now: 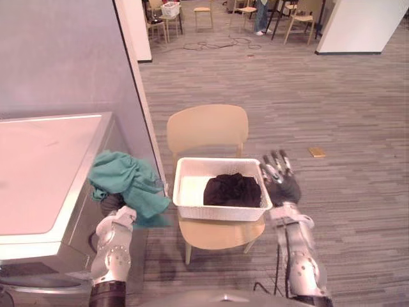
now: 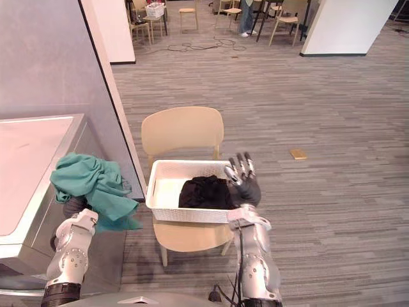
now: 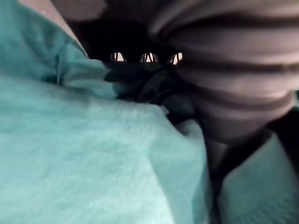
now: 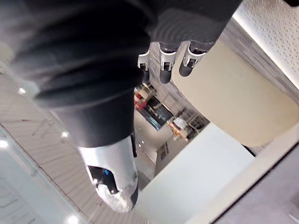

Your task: Pick up the laundry basket with both hands and put the clothes into the washing machine.

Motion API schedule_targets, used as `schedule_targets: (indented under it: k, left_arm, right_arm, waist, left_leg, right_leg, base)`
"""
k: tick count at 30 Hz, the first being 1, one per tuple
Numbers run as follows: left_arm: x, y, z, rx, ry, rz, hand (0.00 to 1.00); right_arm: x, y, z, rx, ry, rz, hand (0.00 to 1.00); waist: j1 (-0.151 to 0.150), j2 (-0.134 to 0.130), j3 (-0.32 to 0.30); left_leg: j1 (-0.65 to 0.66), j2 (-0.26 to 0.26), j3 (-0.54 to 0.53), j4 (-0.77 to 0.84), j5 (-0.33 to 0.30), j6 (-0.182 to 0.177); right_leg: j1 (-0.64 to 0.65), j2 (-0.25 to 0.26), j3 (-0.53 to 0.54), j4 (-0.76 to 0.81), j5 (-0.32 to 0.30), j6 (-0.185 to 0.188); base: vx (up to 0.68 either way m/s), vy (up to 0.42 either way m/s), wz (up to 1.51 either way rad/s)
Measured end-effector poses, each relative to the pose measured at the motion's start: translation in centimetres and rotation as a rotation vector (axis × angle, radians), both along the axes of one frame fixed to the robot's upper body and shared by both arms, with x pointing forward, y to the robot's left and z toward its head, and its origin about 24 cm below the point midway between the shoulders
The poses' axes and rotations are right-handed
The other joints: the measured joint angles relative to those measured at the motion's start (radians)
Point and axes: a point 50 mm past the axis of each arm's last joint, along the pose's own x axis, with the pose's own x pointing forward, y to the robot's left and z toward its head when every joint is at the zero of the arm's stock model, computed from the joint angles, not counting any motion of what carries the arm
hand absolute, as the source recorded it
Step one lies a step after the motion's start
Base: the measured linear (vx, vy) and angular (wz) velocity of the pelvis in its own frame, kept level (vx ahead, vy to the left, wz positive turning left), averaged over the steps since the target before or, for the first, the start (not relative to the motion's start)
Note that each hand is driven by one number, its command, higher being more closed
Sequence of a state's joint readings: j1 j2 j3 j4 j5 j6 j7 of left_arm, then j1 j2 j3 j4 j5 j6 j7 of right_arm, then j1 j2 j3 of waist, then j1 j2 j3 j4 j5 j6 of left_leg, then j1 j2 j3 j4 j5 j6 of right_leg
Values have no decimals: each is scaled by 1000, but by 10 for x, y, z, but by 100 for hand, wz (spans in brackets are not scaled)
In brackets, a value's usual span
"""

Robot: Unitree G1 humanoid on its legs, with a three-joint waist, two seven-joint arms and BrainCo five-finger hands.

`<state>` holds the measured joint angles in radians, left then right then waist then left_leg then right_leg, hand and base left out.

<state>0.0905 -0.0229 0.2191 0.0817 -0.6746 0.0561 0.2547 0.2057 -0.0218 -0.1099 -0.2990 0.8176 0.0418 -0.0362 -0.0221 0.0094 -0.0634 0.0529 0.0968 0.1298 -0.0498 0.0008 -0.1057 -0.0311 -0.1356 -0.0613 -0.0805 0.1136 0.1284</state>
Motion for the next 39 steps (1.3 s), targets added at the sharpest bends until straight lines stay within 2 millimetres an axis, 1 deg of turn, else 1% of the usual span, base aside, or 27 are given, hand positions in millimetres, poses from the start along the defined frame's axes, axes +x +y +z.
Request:
schedule_targets:
  k: [2,3,4,6,7,9,10,12,13,15,17,18,19,20,21,22,24,26,27,30,31,33,34,35,36,38,39]
  left_arm:
    - [-13,1,-18,-39,71,26,100]
    - [-22,-1,-30,-77,118,38,100]
    - [-28,-2,-37,-89,147,43,100]
    - [-54,-8,-62,-141,259,53,100]
    - [-60,-10,-68,-148,290,50,100]
    - [-84,-17,-92,-188,415,41,100]
    - [-88,-18,-97,-198,445,35,100]
    - [-110,-23,-116,-219,564,29,100]
    - [-115,-23,-120,-223,592,27,100]
    - [-131,-26,-131,-233,673,14,100]
    - [-154,-27,-144,-261,774,25,100]
    - [-159,-27,-147,-268,798,32,100]
    - [-168,-24,-151,-276,828,48,100]
    - [-176,-22,-154,-282,853,62,100]
    - [-179,-21,-155,-286,864,67,100]
    - [-183,-20,-157,-288,883,71,100]
    - [-188,-19,-158,-296,895,72,100]
    - [-196,-17,-160,-309,911,91,100]
    - [-197,-16,-160,-312,911,97,100]
    - [-201,-14,-161,-332,916,143,100]
    - [-202,-14,-161,-339,918,153,100]
    - [-203,-13,-161,-353,909,187,100]
    - [-202,-13,-161,-352,905,190,100]
    - [-199,-12,-160,-349,892,193,100]
    - [-196,-12,-160,-348,881,196,100]
    - [-182,-11,-158,-338,840,187,100]
    - [-179,-11,-158,-337,832,185,100]
  right_arm:
    - [-15,-16,-14,20,71,-102,0]
    - [-23,-24,-26,37,132,-162,0]
    - [-28,-29,-34,46,172,-195,0]
    - [-54,-47,-70,63,357,-330,0]
    - [-62,-52,-78,48,411,-363,0]
    - [-94,-67,-111,17,629,-490,0]
    - [-102,-69,-119,22,678,-517,0]
    - [-131,-70,-147,62,852,-588,0]
    - [-138,-69,-153,69,889,-595,0]
    - [-157,-63,-172,101,1002,-604,0]
    - [-188,-56,-194,168,1157,-639,0]
    - [-196,-55,-199,188,1193,-651,0]
    - [-214,-51,-208,232,1268,-680,0]
    - [-227,-47,-214,285,1322,-713,0]
    - [-230,-45,-217,310,1339,-726,0]
    - [-238,-39,-221,342,1385,-730,0]
    - [-243,-31,-225,339,1438,-671,0]
    - [-238,-26,-228,272,1471,-565,0]
    - [-236,-26,-228,260,1470,-549,0]
    - [-216,-30,-228,211,1424,-480,0]
    - [-213,-30,-228,202,1420,-471,0]
    - [-200,-27,-229,182,1394,-432,0]
    - [-197,-27,-229,178,1387,-425,0]
    - [-191,-26,-228,160,1372,-401,0]
    - [-188,-25,-228,152,1364,-391,0]
    - [-179,-26,-226,119,1340,-363,0]
    - [-176,-27,-226,106,1335,-355,0]
  waist:
    - [-1,-4,5]
    - [-4,-7,10]
    - [-4,-7,11]
    - [-2,-8,13]
    - [-1,-7,15]
    - [8,-2,23]
    - [11,-1,33]
    - [16,-2,42]
    - [16,-3,42]
    - [17,-6,39]
    - [24,-4,34]
    - [25,-4,34]
    - [26,-4,34]
    - [27,-4,34]
    - [28,-4,34]
    - [27,-3,34]
    - [27,-3,34]
    - [27,-3,34]
    - [26,-2,35]
    - [26,0,42]
    - [26,0,46]
    - [27,-2,75]
    - [29,2,82]
    - [33,-4,104]
    - [35,1,112]
    - [39,0,159]
    - [41,1,170]
  left_leg:
    - [0,0,2,5,-5,1]
    - [1,0,1,10,-9,1]
    - [1,0,1,13,-11,1]
    - [2,0,1,13,-13,0]
    - [3,0,2,13,-13,0]
    - [11,2,3,13,-13,-1]
    - [22,3,4,13,-14,-1]
    - [38,7,7,17,-23,-3]
    - [38,8,8,18,-24,-3]
    - [40,10,10,28,-33,-3]
    - [39,12,11,28,-44,-7]
    - [38,12,12,28,-45,-7]
    - [38,15,12,25,-45,-8]
    - [38,17,12,22,-45,-8]
    - [39,17,12,20,-44,-8]
    - [41,18,11,11,-42,-9]
    - [44,19,12,11,-38,-10]
    - [57,20,20,11,-38,-10]
    - [57,21,23,11,-39,-11]
    - [59,30,33,16,-41,-14]
    - [60,34,34,18,-42,-15]
    - [65,55,33,43,-52,-23]
    - [63,60,32,53,-54,-26]
    - [50,72,28,78,-60,-32]
    - [42,73,23,90,-61,-32]
    - [-13,78,-19,141,-63,-32]
    - [-21,77,-28,148,-62,-33]
  right_leg:
    - [4,0,2,0,-1,1]
    - [10,-1,2,0,-2,2]
    - [12,-1,2,0,-3,2]
    - [13,-2,1,0,-6,3]
    - [14,-2,0,0,-9,3]
    - [23,-2,-2,2,-12,4]
    - [34,-2,-3,5,-12,4]
    - [46,-1,-6,27,-32,3]
    - [49,-1,-7,30,-36,1]
    - [53,0,-8,30,-46,-5]
    - [55,1,-9,30,-48,-5]
    - [55,1,-9,29,-48,-6]
    - [54,3,-10,27,-49,-7]
    - [55,5,-11,26,-49,-8]
    - [55,6,-11,25,-49,-9]
    - [57,8,-11,24,-49,-9]
    - [59,9,-11,23,-49,-9]
    - [66,11,-7,23,-49,-7]
    - [65,11,-5,24,-49,-6]
    - [62,19,0,32,-52,-7]
    - [62,23,0,36,-55,-7]
    - [57,38,-3,91,-86,-15]
    - [50,40,-5,113,-100,-19]
    - [27,45,-8,169,-129,-25]
    - [15,46,-13,197,-143,-28]
    - [-42,30,-54,316,-207,-41]
    - [-52,24,-64,347,-223,-42]
  base:
    - [0,0,0]
    - [0,0,0]
    - [0,0,0]
    - [-32,-11,1]
    - [-35,-17,1]
    - [-10,-8,2]
    - [-28,-9,3]
    - [-51,-7,5]
    - [-58,-5,6]
    - [-49,-2,3]
    - [-16,-1,0]
    - [0,0,0]
    - [0,0,0]
    - [0,0,0]
    - [0,0,0]
    - [0,0,0]
    - [20,-3,-2]
    - [28,1,-7]
    - [8,1,-7]
    - [7,-11,-6]
    - [0,0,0]
    - [-15,-46,4]
    - [-50,-55,11]
    - [-56,-57,12]
    - [-84,-81,30]
    - [-116,-87,53]
    - [-125,-76,53]
